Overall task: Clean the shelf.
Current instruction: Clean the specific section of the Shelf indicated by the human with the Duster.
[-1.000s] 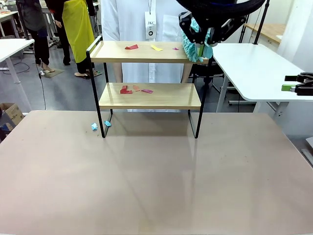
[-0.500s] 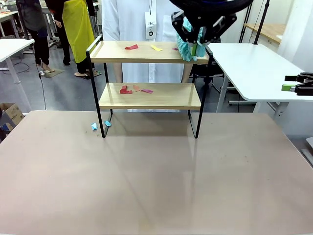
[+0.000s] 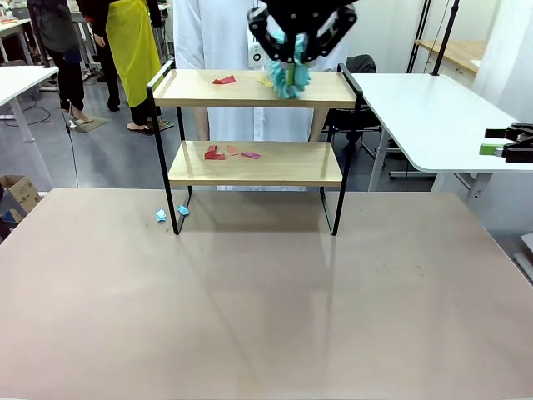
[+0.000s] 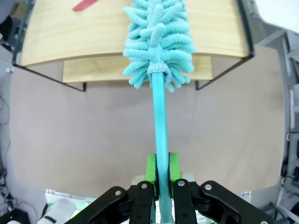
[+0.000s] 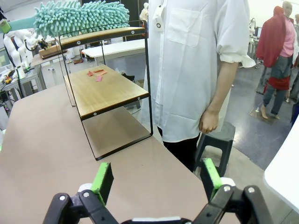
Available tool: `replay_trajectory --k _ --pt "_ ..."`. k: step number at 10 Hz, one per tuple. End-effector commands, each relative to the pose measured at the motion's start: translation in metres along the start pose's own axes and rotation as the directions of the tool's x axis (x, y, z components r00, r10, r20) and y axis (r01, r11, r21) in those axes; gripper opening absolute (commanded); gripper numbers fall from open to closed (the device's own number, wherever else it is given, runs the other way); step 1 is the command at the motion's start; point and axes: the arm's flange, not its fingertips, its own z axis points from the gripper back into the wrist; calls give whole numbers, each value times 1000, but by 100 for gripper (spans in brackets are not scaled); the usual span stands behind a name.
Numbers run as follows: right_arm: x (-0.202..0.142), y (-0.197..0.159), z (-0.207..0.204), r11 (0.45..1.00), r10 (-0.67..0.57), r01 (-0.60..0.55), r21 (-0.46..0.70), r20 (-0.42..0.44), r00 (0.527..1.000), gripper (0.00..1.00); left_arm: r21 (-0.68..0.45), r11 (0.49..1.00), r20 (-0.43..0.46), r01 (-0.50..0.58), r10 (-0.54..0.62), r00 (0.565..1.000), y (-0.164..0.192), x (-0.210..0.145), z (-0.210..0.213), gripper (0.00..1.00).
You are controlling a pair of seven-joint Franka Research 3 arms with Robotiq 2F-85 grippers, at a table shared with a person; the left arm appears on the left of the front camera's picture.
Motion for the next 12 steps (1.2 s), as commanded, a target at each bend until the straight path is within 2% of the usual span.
replay_trajectory --k 1,6,9,10,11,12 --pt "3 0 -2 1000 5 -5 -7 2 1000 100 -4 1000 -6 -8 8 1000 38 -11 -9 13" --pt "3 0 -2 1000 5 -5 -7 2 1000 100 59 996 6 -65 64 998 98 -6 -8 13" --pt "3 0 -2 1000 5 -5 -7 2 1000 100 157 982 23 -109 106 994 135 -4 -5 13" --pt "3 0 -2 1000 5 -5 -7 2 1000 100 214 967 52 -135 127 991 149 -3 -1 13" --pt "3 0 -2 1000 5 -5 -7 2 1000 100 263 935 235 -238 178 956 171 -10 30 13" --pt "3 0 -2 1000 5 -5 -7 2 1000 100 263 935 235 -238 178 956 171 -10 30 13"
